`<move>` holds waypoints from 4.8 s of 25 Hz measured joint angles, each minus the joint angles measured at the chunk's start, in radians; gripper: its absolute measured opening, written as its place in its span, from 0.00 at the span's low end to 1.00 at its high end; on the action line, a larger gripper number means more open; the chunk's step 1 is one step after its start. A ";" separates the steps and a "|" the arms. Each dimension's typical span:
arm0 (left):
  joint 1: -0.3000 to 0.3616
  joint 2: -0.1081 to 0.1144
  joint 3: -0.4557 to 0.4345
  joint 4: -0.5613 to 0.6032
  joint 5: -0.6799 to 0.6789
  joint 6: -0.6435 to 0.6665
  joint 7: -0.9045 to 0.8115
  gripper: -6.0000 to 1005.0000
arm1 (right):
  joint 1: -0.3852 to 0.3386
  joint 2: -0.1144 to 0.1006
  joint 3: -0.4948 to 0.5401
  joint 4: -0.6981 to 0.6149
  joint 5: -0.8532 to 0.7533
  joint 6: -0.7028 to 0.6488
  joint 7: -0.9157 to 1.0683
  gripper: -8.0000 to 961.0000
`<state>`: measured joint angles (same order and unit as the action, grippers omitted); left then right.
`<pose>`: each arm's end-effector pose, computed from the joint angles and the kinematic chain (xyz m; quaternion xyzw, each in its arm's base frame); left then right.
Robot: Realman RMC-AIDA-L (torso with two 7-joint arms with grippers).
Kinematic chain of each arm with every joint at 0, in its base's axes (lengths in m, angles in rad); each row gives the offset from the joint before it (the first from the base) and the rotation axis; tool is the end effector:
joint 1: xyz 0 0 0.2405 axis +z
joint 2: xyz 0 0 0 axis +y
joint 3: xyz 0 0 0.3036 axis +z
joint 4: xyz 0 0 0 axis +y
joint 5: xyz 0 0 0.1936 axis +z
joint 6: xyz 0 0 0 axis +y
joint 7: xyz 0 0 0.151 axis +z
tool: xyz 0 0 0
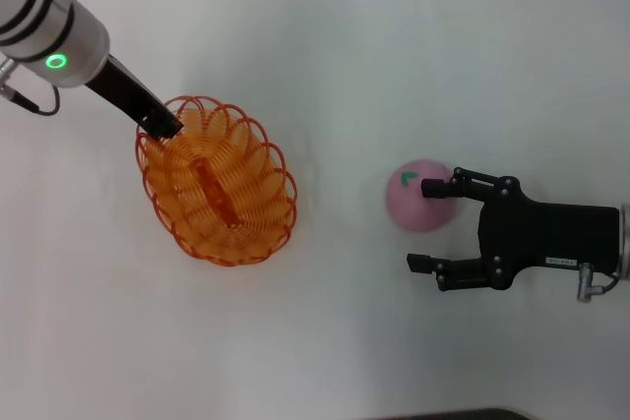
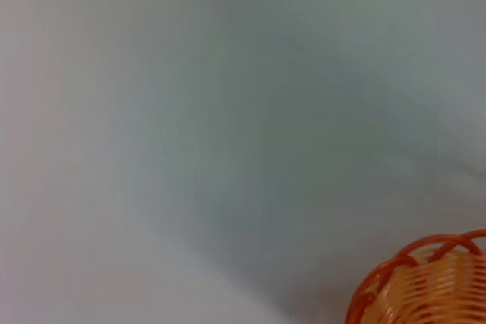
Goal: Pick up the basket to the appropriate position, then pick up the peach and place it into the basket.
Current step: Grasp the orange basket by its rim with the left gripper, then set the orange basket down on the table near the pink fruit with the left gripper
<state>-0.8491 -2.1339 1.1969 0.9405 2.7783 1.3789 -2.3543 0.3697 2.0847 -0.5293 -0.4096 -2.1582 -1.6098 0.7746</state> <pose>-0.2178 0.4147 -0.0625 -0.9216 -0.2749 0.2128 0.1728 0.3447 0.2488 -0.0664 -0.9554 0.1106 0.2330 0.1438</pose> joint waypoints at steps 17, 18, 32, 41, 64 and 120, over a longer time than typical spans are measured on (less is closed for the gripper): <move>-0.023 0.004 -0.398 0.000 -0.043 0.275 -0.066 0.09 | 0.007 0.000 0.023 0.000 0.000 -0.005 0.000 0.98; -0.019 0.003 -0.414 0.000 -0.052 0.282 -0.066 0.09 | 0.008 0.000 0.023 0.000 0.000 -0.005 0.000 0.98; 0.117 -0.016 -0.505 -0.001 -0.175 0.273 -0.168 0.07 | 0.009 0.000 0.035 0.000 0.000 -0.006 0.000 0.98; 0.245 -0.029 -0.514 -0.011 -0.311 0.192 -0.235 0.07 | 0.009 -0.001 0.039 0.000 0.000 -0.003 0.000 0.98; 0.455 -0.041 -0.499 -0.027 -0.485 0.010 -0.240 0.07 | 0.011 -0.002 0.048 -0.002 0.000 0.002 0.000 0.98; 0.556 -0.041 -0.393 -0.064 -0.639 -0.100 -0.241 0.08 | 0.012 0.000 0.061 -0.002 0.000 0.002 -0.001 0.98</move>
<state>-0.2929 -2.1752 0.8038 0.8761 2.1394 1.2785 -2.5956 0.3820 2.0847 -0.4678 -0.4111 -2.1583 -1.6077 0.7734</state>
